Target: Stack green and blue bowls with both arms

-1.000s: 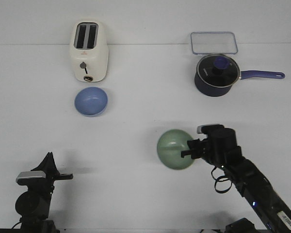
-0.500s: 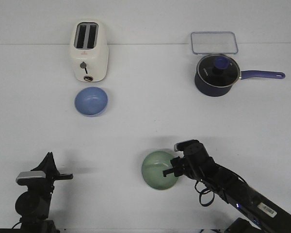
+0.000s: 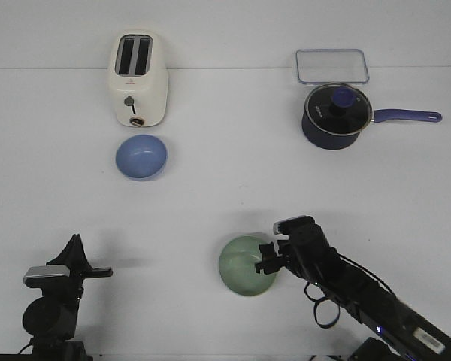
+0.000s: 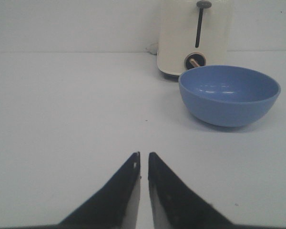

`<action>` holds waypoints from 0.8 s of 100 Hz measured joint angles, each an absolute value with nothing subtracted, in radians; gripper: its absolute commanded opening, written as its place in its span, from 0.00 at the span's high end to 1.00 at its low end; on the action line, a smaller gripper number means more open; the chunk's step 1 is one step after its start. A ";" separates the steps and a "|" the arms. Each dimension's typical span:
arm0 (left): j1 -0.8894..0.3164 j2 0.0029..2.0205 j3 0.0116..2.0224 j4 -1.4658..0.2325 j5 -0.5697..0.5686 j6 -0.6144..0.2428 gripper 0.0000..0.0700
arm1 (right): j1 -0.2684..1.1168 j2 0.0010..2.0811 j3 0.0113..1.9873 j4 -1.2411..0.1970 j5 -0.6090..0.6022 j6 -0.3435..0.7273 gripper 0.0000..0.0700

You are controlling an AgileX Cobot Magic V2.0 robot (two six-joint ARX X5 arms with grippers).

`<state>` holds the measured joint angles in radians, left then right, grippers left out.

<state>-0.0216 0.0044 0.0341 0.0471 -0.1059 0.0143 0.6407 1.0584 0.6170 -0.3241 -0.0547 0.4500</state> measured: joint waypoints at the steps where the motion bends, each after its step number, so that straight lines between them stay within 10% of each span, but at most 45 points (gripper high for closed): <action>1: -0.022 0.004 0.034 0.047 -0.106 0.012 0.98 | 0.641 1.045 0.617 -0.324 -0.051 0.449 0.49; 45: -0.022 0.042 0.076 0.168 -0.076 -0.382 0.98 | 0.769 0.560 0.617 -0.384 0.215 0.348 0.49; 65: -0.022 0.379 0.356 0.155 -0.058 -0.400 0.97 | 0.778 0.581 0.617 -0.398 0.217 0.344 0.49; 80: -0.022 0.779 0.647 0.017 0.052 -0.340 0.46 | 0.778 0.620 0.617 -0.399 0.226 0.344 0.49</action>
